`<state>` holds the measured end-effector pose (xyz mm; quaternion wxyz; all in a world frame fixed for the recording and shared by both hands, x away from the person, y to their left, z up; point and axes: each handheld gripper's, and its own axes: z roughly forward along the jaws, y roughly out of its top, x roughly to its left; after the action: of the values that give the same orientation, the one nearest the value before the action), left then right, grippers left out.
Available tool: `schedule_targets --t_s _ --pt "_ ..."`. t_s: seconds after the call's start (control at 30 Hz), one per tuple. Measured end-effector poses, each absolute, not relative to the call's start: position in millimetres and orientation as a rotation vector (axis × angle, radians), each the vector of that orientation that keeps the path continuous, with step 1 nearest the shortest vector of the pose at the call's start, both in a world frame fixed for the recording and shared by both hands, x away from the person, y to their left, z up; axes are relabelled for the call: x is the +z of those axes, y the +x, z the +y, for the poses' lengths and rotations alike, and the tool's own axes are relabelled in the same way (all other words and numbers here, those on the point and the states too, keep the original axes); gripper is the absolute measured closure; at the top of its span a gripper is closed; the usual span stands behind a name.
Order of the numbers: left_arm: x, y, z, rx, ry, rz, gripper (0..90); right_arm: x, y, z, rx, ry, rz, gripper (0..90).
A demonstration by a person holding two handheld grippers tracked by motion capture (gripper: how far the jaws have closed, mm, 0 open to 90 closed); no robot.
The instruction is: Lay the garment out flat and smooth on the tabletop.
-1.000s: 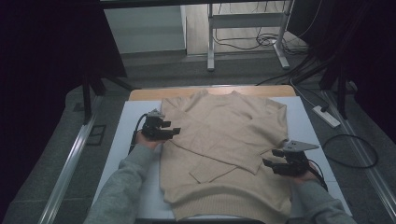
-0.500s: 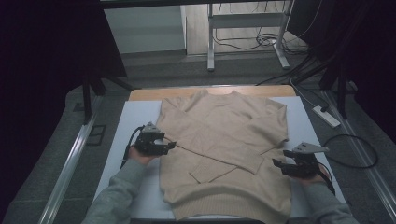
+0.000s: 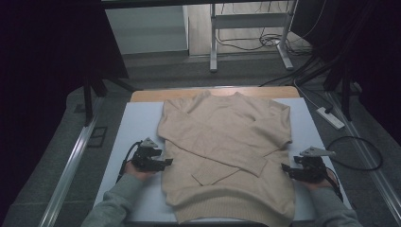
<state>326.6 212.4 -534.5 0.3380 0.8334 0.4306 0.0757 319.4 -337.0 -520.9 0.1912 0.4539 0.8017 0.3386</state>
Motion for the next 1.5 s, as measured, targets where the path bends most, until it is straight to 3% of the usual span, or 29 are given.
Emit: schedule_targets --t_s 0.33,0.5,0.63,0.83,1.5 --pt "-539.5 326.3 209.9 0.204 2.164 1.131 41.9 -521.3 320.2 -319.1 0.960 1.233 2.305 43.5" --pt "-540.2 327.5 212.3 0.188 2.148 1.129 69.6 -519.8 321.9 -320.9 0.966 1.258 2.303 61.4" --pt "-539.9 328.0 213.8 0.161 2.140 1.120 82.3 -518.8 321.9 -320.3 0.983 1.261 2.327 75.3" --pt "-539.6 326.0 215.2 0.159 2.136 1.110 84.5 -518.4 322.2 -321.9 1.005 1.262 2.351 80.6" --pt "-537.7 316.8 217.4 0.183 2.137 1.105 85.7 -517.7 317.4 -326.0 1.006 1.244 2.357 81.5"
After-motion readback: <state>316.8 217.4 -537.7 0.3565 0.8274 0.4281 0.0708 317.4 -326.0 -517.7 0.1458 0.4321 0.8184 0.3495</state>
